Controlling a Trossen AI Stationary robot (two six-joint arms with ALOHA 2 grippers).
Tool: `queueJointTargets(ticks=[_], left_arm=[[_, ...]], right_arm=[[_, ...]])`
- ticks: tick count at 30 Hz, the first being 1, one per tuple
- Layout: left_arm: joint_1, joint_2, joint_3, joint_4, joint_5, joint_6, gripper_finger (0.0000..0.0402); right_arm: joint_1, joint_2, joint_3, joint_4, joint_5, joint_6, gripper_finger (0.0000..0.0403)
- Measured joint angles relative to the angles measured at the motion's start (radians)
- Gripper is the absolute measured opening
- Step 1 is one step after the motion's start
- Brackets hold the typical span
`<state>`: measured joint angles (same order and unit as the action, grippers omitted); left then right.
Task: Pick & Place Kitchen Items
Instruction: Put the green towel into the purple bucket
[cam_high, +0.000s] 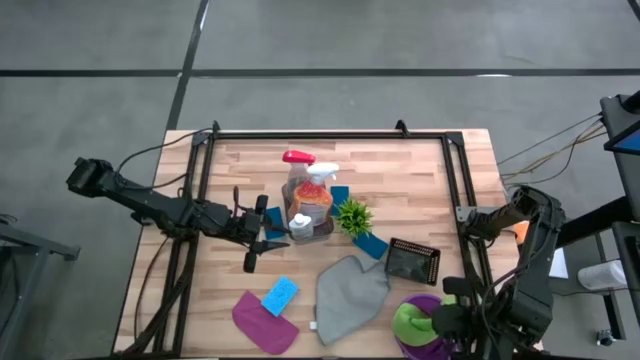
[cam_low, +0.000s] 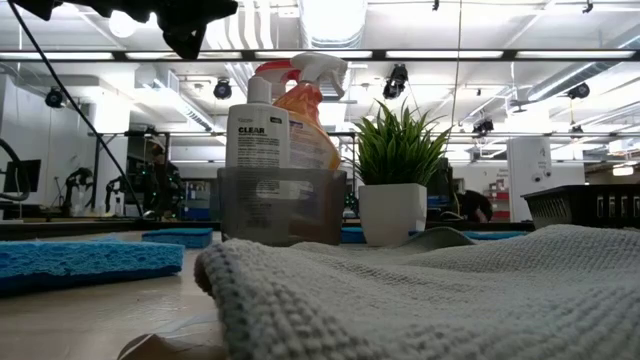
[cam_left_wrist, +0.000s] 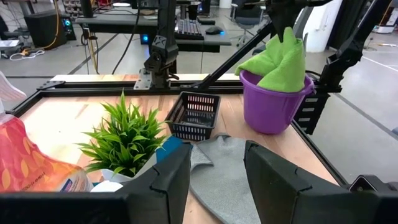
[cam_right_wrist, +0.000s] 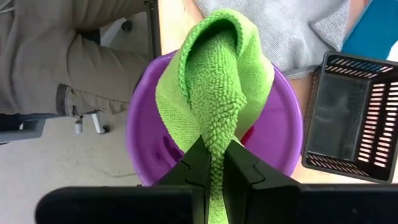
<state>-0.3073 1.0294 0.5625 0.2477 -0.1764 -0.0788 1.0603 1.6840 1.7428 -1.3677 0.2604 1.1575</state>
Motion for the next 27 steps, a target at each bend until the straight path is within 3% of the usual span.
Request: queueJointTargets(ticks=[10, 19, 27], left_arm=[[0.000, 0.000, 0.000, -0.005, 0.000, 0.000, 0.0155], [0.000, 0.000, 0.000, -0.006, 0.000, 0.000, 0.0155], [0.000, 0.000, 0.000, -0.005, 0.000, 0.001, 0.0155]], right_arm=[[0.000, 0.000, 0.000, -0.033, -0.024, 0.016, 0.0024], [-0.012, 0.000, 0.000, -0.045, -0.149, -0.047, 0.0024], [-0.017, 0.000, 0.000, -0.067, -0.100, -0.039, 0.0025]])
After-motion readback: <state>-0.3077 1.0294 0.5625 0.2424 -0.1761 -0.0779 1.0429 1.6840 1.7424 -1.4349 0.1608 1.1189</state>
